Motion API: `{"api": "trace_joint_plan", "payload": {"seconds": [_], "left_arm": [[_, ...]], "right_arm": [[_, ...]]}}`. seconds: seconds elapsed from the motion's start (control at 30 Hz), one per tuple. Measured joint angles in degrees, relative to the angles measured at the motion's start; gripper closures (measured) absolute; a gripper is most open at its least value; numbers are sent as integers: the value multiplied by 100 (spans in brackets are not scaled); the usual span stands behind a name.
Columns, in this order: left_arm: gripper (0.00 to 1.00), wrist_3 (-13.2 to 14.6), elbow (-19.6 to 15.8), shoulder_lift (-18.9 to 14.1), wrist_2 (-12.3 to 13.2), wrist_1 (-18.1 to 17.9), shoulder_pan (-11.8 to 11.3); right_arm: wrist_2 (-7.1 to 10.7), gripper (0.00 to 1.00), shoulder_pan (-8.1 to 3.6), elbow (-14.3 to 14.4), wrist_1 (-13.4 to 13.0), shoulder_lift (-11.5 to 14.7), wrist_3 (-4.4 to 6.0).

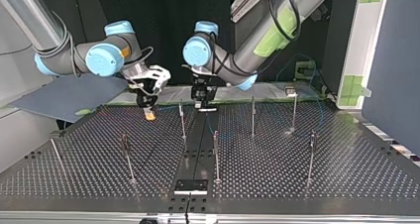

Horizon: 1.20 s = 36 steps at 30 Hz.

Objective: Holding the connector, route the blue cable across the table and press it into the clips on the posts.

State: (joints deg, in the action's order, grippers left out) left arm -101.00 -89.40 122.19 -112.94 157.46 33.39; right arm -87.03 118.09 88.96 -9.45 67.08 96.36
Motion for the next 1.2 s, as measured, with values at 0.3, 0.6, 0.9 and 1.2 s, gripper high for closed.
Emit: {"api": "trace_joint_plan", "payload": {"seconds": [0.3,0.6,0.9,1.2], "left_arm": [[100,-105,-473,46,171,-472,18],[100,-233,-913,52,432,-956,5],[100,-472,-803,61,716,-1450,-80],[100,-547,-394,396,1077,-1425,-66]], "right_arm": [[132,100,-78,299,-322,-148,-85],[203,100,-167,396,-379,-448,-152],[365,100,-265,399,-546,-527,-95],[534,100,-353,399,-699,-620,-17]]}}
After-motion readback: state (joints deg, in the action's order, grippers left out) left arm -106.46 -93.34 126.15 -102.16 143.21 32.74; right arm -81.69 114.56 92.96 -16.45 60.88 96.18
